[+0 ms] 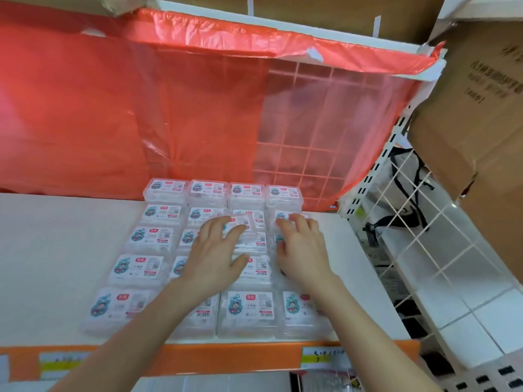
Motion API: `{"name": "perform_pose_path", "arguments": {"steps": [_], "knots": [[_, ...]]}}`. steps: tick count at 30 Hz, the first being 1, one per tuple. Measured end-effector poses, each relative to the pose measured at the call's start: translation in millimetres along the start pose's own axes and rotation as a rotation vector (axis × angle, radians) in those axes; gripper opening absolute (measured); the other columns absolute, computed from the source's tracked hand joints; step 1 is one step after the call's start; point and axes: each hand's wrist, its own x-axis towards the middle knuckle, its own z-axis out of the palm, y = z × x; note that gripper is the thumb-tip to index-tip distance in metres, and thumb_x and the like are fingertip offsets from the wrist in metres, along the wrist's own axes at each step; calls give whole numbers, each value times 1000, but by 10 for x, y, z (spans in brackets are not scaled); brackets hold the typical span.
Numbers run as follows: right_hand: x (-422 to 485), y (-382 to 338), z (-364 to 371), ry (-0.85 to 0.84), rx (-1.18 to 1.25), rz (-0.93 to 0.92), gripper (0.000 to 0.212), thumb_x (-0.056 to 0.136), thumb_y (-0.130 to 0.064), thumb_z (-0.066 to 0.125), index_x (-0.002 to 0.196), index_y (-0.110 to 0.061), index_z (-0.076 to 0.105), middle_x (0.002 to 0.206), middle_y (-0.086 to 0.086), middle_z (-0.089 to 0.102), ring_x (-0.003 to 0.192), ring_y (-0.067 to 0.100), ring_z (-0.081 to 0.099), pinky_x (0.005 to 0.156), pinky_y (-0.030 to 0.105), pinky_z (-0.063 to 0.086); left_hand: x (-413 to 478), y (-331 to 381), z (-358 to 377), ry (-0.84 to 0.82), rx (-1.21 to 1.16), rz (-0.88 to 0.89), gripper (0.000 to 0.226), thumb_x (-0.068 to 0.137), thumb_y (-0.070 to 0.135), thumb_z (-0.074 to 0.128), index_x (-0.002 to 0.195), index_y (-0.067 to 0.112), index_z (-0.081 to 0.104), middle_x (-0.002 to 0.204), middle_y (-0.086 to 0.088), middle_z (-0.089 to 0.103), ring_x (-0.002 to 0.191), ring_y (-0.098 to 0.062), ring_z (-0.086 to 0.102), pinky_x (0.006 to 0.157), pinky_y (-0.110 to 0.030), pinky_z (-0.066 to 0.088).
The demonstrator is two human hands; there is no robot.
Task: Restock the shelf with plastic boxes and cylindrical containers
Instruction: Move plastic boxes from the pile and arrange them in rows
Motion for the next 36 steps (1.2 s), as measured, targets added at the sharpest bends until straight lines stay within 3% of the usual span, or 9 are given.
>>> {"name": "perform_pose_path", "arguments": {"steps": [10, 18, 36], "knots": [[140, 95, 22, -119, 22, -92, 49, 94, -20, 39, 143, -19, 32, 151, 8, 24, 135, 28, 19, 111, 33, 14, -3, -45, 56, 42, 70, 6, 57, 89, 43, 47, 141, 28, 30, 148, -3, 20, 136, -19, 9, 111, -36, 20], [193, 110, 43, -125, 51, -60, 48, 94, -23, 40, 142, -23, 34, 151, 5, 23, 136, 25, 16, 107, 40, 22, -3, -42, 51, 42, 69, 9, 57, 89, 42, 46, 142, 28, 29, 148, -2, 20, 137, -19, 8, 111, -37, 21], [175, 77, 44, -154, 53, -10, 51, 96, -31, 39, 145, -25, 27, 154, 4, 17, 139, 25, 11, 108, 43, 21, -8, -33, 45, 28, 52, -2, 57, 90, 41, 47, 142, 28, 28, 149, -2, 19, 136, -18, 6, 110, -39, 20]]}}
